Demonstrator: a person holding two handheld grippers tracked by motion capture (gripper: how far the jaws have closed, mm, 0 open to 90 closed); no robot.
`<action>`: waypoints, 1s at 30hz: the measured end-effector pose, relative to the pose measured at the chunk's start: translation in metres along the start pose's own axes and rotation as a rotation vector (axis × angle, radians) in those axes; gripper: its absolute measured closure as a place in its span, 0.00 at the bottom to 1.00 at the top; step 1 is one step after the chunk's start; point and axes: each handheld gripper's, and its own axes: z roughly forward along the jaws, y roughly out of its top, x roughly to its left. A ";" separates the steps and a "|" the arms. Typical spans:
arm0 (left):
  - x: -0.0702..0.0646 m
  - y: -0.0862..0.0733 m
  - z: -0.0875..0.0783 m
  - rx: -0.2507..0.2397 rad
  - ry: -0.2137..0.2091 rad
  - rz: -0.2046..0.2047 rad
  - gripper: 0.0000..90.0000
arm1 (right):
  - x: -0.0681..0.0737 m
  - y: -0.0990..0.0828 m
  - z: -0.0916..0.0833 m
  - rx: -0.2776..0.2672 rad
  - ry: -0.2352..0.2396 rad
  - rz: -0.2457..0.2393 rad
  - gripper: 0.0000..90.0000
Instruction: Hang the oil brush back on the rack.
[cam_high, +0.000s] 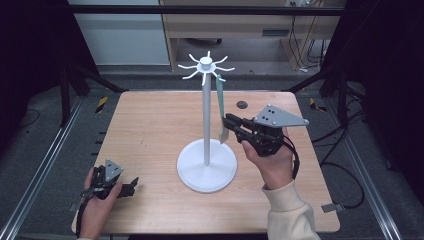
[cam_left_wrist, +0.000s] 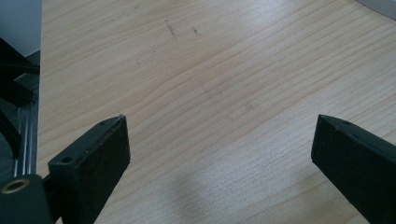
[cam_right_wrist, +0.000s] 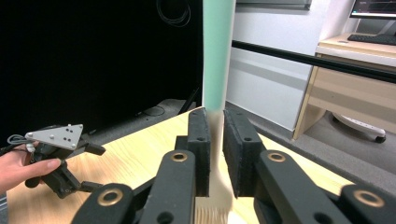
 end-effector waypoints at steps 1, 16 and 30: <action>0.001 0.000 0.000 0.001 0.005 0.005 0.05 | 0.000 0.000 0.000 0.001 -0.001 0.001 0.88; 0.005 -0.001 0.004 0.060 0.035 -0.024 0.05 | -0.024 -0.048 -0.006 0.092 -0.254 0.069 0.39; 0.002 0.000 0.005 0.061 0.029 -0.020 0.05 | -0.055 -0.086 -0.007 0.148 -0.434 0.049 0.10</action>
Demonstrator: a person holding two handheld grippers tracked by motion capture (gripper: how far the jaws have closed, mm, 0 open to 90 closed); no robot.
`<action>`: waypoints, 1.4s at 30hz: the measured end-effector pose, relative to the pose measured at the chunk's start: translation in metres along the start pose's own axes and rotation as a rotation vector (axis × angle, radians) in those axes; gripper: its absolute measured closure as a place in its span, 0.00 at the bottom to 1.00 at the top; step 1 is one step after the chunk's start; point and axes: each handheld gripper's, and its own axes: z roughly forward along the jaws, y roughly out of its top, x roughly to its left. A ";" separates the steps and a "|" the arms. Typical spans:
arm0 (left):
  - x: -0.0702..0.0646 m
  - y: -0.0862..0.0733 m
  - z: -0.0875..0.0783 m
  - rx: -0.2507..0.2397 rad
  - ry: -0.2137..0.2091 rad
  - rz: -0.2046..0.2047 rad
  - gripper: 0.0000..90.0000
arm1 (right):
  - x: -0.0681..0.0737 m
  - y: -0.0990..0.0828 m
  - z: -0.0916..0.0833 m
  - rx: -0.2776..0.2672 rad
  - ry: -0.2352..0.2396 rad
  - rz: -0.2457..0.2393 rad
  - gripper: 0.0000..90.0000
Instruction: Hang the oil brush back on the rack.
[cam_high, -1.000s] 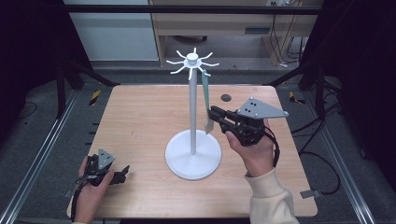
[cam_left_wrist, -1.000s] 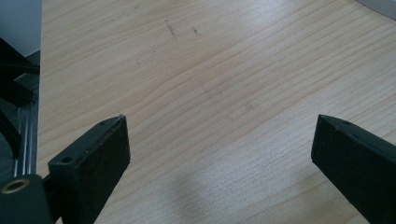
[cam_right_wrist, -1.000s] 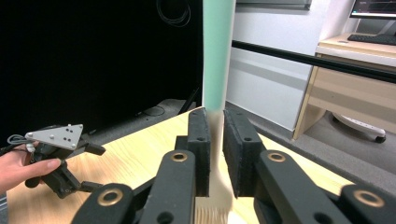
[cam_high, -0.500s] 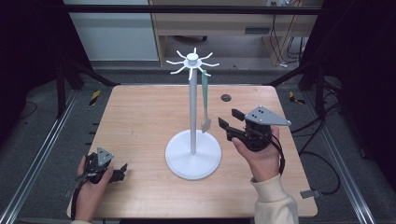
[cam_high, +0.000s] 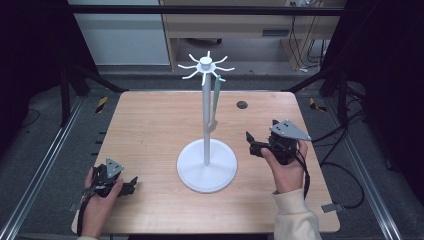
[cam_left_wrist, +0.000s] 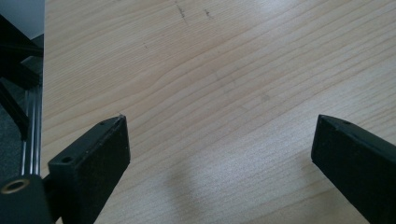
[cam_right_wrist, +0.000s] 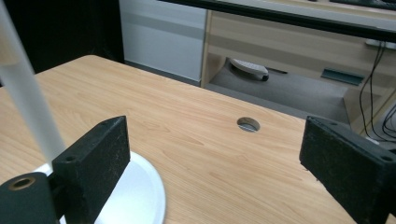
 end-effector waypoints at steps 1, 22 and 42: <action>0.000 0.000 -0.001 -0.004 0.000 -0.001 0.04 | -0.003 -0.002 -0.001 0.003 -0.004 0.008 0.10; -0.006 0.001 -0.002 -0.013 -0.014 0.019 0.04 | -0.054 -0.055 -0.002 0.107 -0.130 0.093 0.12; -0.008 0.002 -0.002 -0.019 -0.012 0.030 0.04 | -0.068 -0.094 0.017 0.170 -0.182 0.047 0.16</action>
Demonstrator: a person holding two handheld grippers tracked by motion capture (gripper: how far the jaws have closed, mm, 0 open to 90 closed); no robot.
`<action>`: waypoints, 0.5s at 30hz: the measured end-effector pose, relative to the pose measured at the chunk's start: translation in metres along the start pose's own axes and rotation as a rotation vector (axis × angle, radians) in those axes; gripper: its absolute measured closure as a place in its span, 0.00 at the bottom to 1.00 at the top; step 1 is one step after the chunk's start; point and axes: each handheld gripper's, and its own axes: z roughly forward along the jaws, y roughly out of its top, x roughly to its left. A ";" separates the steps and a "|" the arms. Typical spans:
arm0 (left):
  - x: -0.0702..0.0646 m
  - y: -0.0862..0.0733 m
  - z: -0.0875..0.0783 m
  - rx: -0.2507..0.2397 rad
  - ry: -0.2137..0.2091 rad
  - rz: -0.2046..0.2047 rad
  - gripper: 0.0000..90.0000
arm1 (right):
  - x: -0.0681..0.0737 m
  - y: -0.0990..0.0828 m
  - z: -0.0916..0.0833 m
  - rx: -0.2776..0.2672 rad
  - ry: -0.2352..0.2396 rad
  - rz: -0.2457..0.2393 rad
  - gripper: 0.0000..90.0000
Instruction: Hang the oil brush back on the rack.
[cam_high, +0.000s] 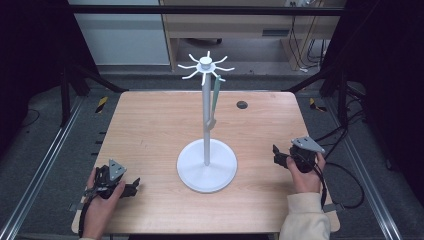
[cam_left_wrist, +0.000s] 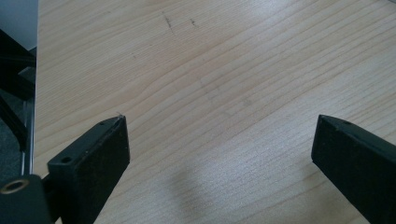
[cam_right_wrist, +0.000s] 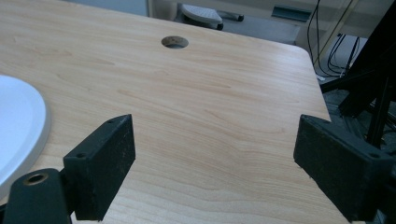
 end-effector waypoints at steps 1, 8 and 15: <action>0.000 0.000 0.000 0.001 -0.001 0.000 0.04 | 0.001 -0.001 0.002 0.007 0.001 -0.009 0.16; -0.001 0.000 0.000 0.002 -0.002 0.004 0.04 | 0.005 -0.009 0.012 0.034 0.053 -0.047 0.16; -0.001 0.001 0.001 0.003 -0.004 0.011 0.04 | 0.016 -0.014 0.019 0.008 0.114 -0.059 0.16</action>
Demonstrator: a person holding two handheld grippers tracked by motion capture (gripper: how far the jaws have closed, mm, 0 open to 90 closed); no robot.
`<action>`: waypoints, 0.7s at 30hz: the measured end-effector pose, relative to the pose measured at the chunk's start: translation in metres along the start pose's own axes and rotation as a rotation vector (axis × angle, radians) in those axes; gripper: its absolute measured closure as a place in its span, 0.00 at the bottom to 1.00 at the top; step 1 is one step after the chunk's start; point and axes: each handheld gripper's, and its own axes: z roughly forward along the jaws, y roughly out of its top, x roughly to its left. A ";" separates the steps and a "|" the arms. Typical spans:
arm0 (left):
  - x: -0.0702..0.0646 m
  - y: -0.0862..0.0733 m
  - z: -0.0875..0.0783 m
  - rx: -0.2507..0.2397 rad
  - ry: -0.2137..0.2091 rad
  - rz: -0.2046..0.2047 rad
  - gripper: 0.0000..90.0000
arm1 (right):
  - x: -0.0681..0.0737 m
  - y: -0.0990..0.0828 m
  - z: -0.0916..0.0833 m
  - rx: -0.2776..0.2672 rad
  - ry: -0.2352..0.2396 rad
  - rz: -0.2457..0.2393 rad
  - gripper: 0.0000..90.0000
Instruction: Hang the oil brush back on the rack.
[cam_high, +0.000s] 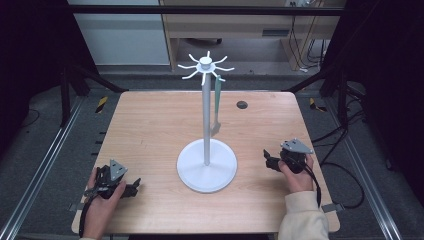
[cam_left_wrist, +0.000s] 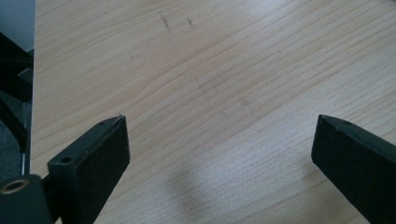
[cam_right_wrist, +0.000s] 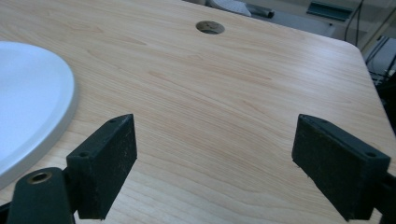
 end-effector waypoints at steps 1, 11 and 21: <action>0.000 0.000 0.000 0.000 0.000 0.001 0.04 | 0.001 0.000 0.001 -0.005 0.006 -0.002 0.16; -0.001 0.000 0.001 0.000 0.001 0.002 0.04 | 0.018 -0.004 0.012 0.003 0.087 -0.017 0.14; -0.001 0.001 0.001 -0.001 0.000 0.008 0.04 | 0.027 -0.007 0.020 0.034 0.138 -0.017 0.13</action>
